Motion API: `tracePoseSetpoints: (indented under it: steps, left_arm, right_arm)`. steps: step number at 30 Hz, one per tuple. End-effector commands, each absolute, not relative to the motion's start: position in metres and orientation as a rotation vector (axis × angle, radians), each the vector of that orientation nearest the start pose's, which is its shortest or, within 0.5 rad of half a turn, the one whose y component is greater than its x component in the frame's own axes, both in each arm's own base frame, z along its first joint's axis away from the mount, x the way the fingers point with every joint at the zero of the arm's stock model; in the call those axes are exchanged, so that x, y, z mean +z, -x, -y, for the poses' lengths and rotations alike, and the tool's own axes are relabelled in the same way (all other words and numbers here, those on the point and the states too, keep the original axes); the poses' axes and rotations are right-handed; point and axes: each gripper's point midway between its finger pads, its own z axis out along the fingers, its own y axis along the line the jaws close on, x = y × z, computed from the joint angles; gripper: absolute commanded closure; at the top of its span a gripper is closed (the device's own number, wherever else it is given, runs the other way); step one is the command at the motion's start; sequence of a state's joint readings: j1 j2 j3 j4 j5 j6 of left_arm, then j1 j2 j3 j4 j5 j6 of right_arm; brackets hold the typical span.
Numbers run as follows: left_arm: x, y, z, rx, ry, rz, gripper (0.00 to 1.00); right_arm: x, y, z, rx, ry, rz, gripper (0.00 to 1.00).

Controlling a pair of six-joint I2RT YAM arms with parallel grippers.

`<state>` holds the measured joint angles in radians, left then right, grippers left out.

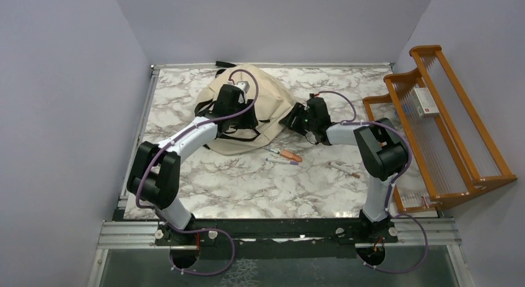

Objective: Pack the student bag
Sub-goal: Zip the student bag at the center of the board.

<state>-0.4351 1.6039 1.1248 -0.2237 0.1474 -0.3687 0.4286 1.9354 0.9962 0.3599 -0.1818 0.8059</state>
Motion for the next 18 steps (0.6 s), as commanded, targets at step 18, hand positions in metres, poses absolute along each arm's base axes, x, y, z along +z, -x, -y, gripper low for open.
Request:
tracePoseSetpoints:
  steps: [18]
  left_arm:
    - [0.079, -0.378, 0.23, -0.511, 0.076, -2.344, 0.49]
  right_arm:
    - [0.041, -0.417, -0.261, 0.923, -0.315, -2.253, 0.43]
